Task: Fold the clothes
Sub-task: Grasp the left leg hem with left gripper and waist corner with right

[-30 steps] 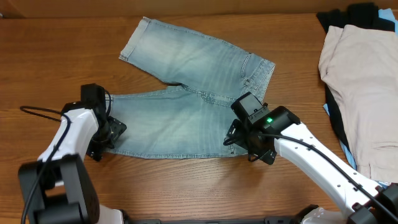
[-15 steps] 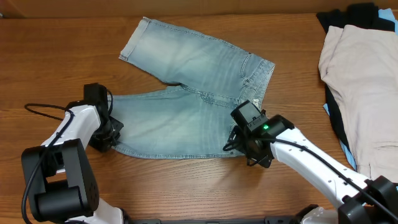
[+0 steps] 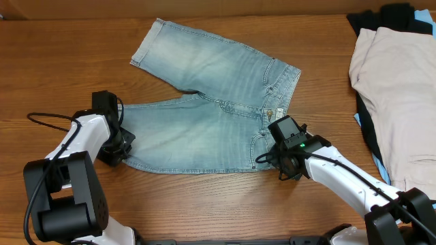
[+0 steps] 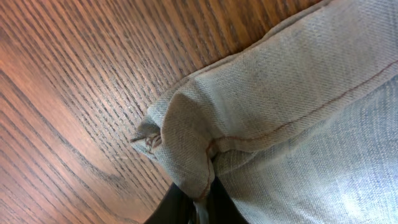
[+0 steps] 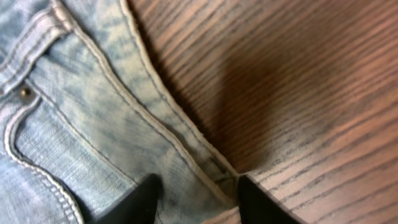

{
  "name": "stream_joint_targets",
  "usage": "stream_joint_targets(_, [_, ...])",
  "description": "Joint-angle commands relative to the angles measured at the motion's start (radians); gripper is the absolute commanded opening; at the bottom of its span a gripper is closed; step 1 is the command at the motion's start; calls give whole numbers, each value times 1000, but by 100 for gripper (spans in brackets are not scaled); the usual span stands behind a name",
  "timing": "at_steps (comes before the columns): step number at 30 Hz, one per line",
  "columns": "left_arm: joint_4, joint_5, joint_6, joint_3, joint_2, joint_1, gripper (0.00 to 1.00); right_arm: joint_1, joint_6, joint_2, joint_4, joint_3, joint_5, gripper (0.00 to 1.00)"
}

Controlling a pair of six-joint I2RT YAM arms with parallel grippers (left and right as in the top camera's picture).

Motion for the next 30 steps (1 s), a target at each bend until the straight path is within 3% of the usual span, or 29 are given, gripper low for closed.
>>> stream_joint_targets(1, [13,-3,-3,-19,48,12,4,-2,1,0,6,-7,17,28])
stream_joint_targets(12, [24,15,-3,-19,48,12,4,-2,-6,31,-6,-7,0,9])
stream_joint_targets(13, [24,14,-3,-19,48,12,7,-2,-6,31,-8,-7,1,9])
stream_joint_targets(16, [26,14,-3,-19,48,12,36,-2,-8,31,-8,-7,1,9])
stream_joint_targets(17, [29,14,-3,-19,48,12,42,-2,-29,31,-2,-7,-5,12])
stream_joint_targets(19, [33,13,-3,-19,48,12,43,-2,-59,31,7,-7,-19,21])
stream_joint_targets(27, [40,-28,2,-18,38,14,31,-2,-138,31,34,-7,-29,44])
stream_joint_targets(30, [16,-12,-38,-17,-23,41,38,-2,-138,31,33,-7,-29,56])
